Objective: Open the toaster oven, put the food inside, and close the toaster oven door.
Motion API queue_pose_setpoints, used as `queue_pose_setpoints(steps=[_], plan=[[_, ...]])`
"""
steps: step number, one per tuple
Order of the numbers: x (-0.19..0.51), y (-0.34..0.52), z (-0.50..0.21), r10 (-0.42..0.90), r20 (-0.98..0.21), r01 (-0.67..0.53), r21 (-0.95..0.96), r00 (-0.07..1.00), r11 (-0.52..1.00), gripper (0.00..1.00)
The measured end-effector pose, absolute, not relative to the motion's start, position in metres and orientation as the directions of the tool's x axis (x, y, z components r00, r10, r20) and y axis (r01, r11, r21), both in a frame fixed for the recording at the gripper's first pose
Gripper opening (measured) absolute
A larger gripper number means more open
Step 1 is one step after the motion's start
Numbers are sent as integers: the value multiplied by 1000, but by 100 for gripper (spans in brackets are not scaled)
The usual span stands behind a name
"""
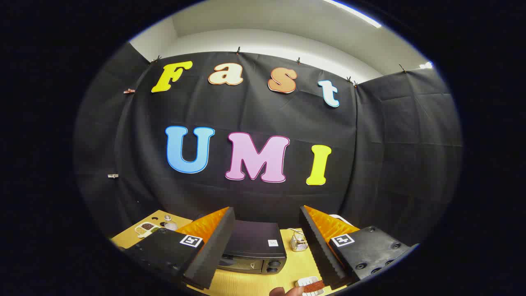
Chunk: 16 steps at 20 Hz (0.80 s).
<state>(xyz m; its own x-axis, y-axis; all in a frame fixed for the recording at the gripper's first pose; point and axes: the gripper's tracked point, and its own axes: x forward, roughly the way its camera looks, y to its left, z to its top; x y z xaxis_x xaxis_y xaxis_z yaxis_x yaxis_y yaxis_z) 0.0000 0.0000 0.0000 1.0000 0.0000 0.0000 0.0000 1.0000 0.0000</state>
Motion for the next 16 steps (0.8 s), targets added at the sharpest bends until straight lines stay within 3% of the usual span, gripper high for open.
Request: queue_pose_setpoints(steps=[16], plan=[[0,13,-11,4,-28,-4,1,1000,1000,97]])
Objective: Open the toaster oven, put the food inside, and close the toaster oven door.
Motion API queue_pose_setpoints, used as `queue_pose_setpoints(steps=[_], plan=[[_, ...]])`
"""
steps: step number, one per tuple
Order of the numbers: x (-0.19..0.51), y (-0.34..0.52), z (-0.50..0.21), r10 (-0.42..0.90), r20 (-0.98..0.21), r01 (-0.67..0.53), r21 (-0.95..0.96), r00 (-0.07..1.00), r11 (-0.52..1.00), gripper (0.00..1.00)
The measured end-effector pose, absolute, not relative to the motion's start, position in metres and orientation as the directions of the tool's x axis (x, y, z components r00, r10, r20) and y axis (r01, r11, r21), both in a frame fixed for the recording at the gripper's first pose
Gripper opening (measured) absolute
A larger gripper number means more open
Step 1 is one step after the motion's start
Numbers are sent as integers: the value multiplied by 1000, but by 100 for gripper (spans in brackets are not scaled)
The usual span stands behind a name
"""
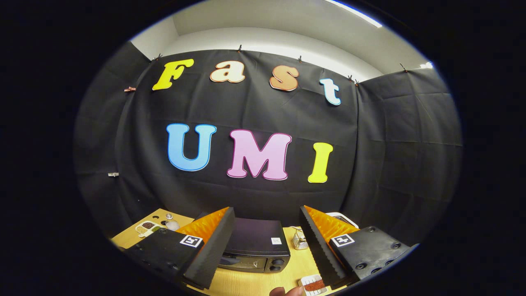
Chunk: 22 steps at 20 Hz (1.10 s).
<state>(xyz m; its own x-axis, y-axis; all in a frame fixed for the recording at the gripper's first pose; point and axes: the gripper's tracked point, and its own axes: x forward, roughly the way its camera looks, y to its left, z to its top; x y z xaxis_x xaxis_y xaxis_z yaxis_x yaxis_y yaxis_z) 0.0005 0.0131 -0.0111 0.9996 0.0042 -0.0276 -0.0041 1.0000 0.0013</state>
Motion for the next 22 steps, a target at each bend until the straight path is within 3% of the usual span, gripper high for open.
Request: queue_pose_setpoints(steps=[7,22], plan=[[18,47,-47,27,-80,-27,7,996,1000,97],[73,138,-229,76,-433,-55,60,898,997,98]])
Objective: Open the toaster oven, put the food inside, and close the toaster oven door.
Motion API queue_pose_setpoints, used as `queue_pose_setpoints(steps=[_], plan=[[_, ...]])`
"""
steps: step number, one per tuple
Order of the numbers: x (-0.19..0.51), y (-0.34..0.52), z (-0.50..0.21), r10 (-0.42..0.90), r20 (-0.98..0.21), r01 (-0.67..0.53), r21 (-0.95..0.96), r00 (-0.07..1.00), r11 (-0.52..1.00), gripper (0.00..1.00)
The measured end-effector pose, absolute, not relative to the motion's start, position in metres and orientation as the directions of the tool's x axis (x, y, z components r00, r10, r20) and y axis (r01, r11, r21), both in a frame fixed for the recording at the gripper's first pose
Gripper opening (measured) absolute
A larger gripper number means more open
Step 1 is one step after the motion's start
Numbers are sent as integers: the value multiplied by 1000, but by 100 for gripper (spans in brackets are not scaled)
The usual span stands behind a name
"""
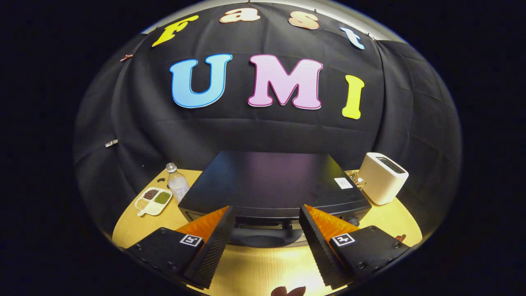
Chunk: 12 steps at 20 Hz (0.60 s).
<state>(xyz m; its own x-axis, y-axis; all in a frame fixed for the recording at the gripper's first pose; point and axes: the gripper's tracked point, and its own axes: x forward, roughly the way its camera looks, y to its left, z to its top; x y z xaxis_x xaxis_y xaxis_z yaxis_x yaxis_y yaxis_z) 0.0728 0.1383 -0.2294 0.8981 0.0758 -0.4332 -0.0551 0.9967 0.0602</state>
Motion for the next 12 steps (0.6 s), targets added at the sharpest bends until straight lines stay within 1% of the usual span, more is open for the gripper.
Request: queue_pose_setpoints(steps=[3,5,6,7,8,9,12], plan=[[76,143,-250,81,-480,-57,64,874,996,98],[80,145,-252,73,-459,-39,83,885,996,98],[73,144,-249,74,-463,-31,100,883,994,97],[74,142,-250,60,-457,-18,94,888,995,98],[68,140,-254,63,-468,-25,88,881,996,98],[64,141,-254,64,-462,-27,86,885,996,99],[47,141,-258,64,-467,-23,92,882,995,99]])
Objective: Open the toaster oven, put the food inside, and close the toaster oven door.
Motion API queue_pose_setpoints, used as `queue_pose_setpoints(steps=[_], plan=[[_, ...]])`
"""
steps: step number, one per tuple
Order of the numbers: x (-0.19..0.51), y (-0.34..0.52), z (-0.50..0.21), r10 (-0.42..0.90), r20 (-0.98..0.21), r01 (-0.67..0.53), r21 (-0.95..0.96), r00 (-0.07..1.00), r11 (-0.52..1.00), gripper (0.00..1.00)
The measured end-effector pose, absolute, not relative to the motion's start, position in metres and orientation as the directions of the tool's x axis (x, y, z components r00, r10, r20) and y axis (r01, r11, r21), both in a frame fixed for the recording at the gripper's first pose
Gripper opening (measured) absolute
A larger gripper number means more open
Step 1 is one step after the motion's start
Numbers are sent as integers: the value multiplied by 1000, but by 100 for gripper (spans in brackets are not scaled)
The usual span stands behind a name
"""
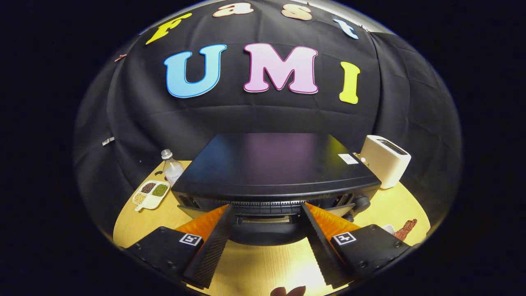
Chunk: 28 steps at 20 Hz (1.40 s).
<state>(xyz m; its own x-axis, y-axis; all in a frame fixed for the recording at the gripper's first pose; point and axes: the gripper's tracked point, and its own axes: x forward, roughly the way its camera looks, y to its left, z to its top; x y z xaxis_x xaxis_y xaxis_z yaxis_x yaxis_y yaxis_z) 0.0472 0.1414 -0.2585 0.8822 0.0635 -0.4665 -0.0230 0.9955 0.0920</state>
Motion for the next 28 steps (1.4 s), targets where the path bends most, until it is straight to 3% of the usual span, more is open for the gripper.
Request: queue_pose_setpoints(steps=[12,20,28], plan=[[-33,145,-303,88,-575,-48,85,813,995,99],[-76,142,-367,98,-714,-90,50,694,995,99],[-91,132,-358,149,-709,-105,106,690,989,99]])
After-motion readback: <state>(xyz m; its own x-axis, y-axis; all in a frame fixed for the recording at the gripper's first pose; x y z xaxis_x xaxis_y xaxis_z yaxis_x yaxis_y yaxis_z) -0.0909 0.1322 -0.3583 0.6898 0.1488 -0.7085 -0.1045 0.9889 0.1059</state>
